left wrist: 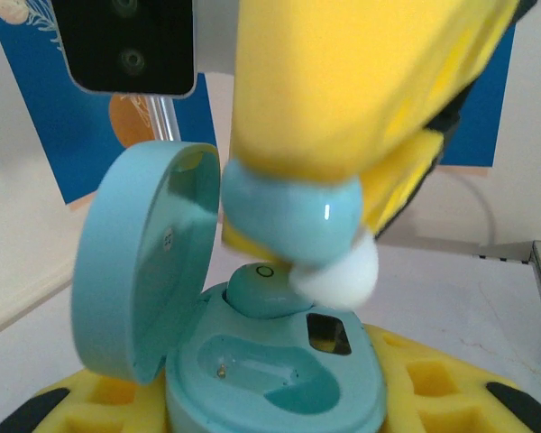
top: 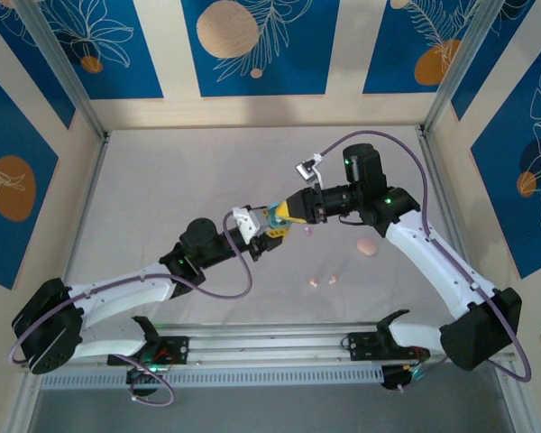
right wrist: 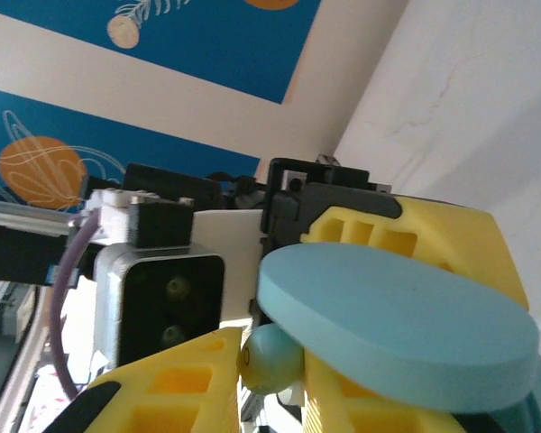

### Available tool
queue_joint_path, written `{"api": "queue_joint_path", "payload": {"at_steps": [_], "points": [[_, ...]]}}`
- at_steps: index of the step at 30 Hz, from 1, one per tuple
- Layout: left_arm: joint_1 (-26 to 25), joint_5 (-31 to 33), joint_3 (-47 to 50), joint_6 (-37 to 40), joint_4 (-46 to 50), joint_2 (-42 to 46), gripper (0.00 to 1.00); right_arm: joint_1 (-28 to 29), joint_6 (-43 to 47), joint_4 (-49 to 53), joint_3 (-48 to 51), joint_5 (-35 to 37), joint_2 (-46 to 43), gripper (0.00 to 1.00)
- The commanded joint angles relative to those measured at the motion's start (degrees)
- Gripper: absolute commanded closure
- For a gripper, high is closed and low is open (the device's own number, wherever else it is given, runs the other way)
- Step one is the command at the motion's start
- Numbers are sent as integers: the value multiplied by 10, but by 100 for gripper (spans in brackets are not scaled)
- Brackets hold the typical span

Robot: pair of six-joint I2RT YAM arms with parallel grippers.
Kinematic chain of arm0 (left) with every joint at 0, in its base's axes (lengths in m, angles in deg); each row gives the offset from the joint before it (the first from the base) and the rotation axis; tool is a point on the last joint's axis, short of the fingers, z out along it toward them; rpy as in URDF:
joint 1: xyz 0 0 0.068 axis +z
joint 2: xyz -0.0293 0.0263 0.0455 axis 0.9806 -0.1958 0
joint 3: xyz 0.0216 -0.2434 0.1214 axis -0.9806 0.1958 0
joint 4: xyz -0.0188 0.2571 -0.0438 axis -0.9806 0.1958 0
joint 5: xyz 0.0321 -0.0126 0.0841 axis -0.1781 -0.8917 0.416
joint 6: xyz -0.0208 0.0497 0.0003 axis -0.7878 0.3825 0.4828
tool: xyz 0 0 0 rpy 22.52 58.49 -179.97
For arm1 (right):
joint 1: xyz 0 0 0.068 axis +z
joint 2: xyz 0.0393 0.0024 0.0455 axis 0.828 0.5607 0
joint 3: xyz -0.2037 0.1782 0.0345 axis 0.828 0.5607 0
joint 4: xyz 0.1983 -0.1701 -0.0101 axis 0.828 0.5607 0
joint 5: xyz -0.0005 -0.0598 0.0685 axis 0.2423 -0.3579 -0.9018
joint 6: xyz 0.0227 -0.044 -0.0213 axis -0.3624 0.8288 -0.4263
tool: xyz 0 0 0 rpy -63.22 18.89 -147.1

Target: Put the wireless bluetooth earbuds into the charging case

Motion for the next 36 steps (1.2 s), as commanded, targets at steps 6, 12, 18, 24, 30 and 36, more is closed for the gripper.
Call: {"api": "queue_joint_path", "payload": {"at_steps": [6,12,18,24,30,36], "points": [[-11,-9,-26,-15,-37,-6,69,23,51,76,-34,105,-9,78],[-12,-6,-29,-22,-40,-6,69,39,71,116,-50,157,-3,77],[-14,-2,-31,-35,-45,-9,69,55,93,153,-67,200,8,76],[-15,2,-38,-39,-35,-8,69,70,106,185,-84,244,20,75],[-16,4,-41,-40,-31,-9,69,76,108,202,-97,265,29,74],[-16,10,-39,-41,-32,-7,69,79,107,213,-108,276,32,73]]}}
